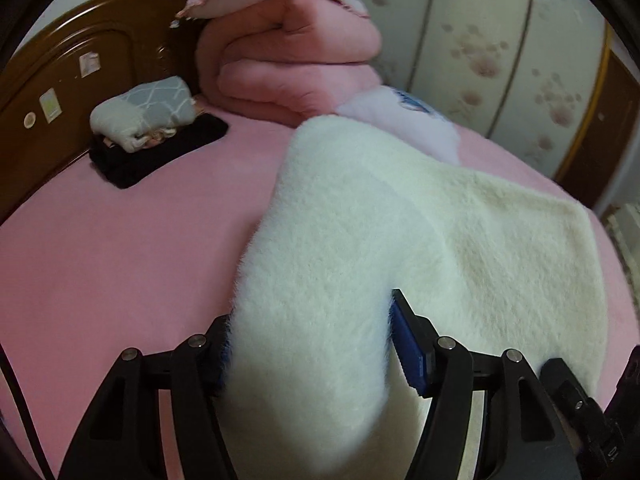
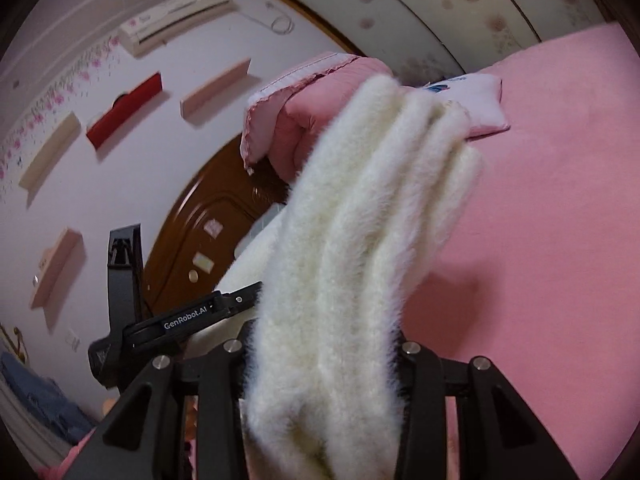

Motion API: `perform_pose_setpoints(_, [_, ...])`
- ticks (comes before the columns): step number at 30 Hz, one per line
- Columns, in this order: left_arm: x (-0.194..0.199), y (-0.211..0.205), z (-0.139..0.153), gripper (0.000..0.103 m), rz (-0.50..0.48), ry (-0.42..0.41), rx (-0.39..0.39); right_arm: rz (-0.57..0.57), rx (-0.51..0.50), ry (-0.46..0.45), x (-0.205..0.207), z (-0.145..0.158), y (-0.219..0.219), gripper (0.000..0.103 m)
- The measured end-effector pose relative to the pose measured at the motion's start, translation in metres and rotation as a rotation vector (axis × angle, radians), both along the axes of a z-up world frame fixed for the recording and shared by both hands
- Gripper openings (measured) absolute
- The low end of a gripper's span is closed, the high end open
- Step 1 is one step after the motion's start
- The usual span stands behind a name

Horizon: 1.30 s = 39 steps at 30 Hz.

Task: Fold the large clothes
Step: 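Carry the bundle toward the pillows and set it down with the right gripper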

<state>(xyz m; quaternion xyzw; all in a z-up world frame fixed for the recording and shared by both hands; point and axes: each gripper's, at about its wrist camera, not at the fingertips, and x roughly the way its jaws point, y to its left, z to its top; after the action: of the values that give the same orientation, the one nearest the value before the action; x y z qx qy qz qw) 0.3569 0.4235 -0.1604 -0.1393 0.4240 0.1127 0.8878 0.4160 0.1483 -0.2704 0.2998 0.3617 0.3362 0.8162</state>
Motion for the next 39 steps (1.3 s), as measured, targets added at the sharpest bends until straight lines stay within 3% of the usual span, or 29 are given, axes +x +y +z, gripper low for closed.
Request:
perform_pose_setpoints(2, [0.017,0.022,-0.049,0.060,0.041,0.134,0.026,0.008,-0.101,0.101,0.020,-0.038,0.020,0.038])
perform_pose_setpoints(4, [0.028,0.015,-0.091,0.059,0.055,0.269,0.099,0.024,-0.235,0.224,0.031,-0.073,0.037,0.039])
perform_pose_setpoints(5, [0.022,0.005,-0.098,0.061,0.039,0.214,0.144,0.004,-0.288,0.241,0.030,-0.084,0.036,0.043])
perform_pose_setpoints(7, [0.011,-0.012,-0.095,0.061,0.022,0.134,0.202,0.001,-0.245,0.200,0.022,-0.090,0.024,0.045])
perform_pose_setpoints(12, [-0.011,-0.049,-0.085,0.063,0.038,0.102,0.311,0.034,-0.322,0.150,-0.006,-0.084,0.006,0.054])
perform_pose_setpoints(15, [-0.029,-0.073,-0.078,0.063,0.095,0.091,0.314,0.035,-0.349,0.150,-0.031,-0.068,-0.009,0.055])
perform_pose_setpoints(17, [-0.053,-0.090,-0.071,0.064,0.106,0.090,0.293,0.070,-0.378,0.150,-0.057,-0.059,-0.021,0.055])
perform_pose_setpoints(20, [-0.079,-0.095,-0.078,0.064,0.094,0.148,0.201,0.118,-0.477,0.165,-0.109,-0.050,-0.047,0.055])
perform_pose_setpoints(26, [-0.186,-0.178,-0.079,0.064,0.155,0.337,0.081,0.120,-0.631,0.382,-0.247,-0.048,-0.148,0.056])
perform_pose_setpoints(31, [-0.279,-0.262,-0.065,0.064,0.127,0.440,-0.070,-0.019,-0.735,0.587,-0.369,-0.036,-0.259,0.062])
perform_pose_setpoints(37, [-0.380,-0.356,-0.031,0.064,0.013,0.509,-0.133,-0.202,-0.837,0.689,-0.481,0.009,-0.365,0.067])
perform_pose_setpoints(39, [-0.404,-0.385,-0.014,0.064,-0.057,0.531,-0.098,-0.272,-0.847,0.693,-0.505,0.028,-0.389,0.067])
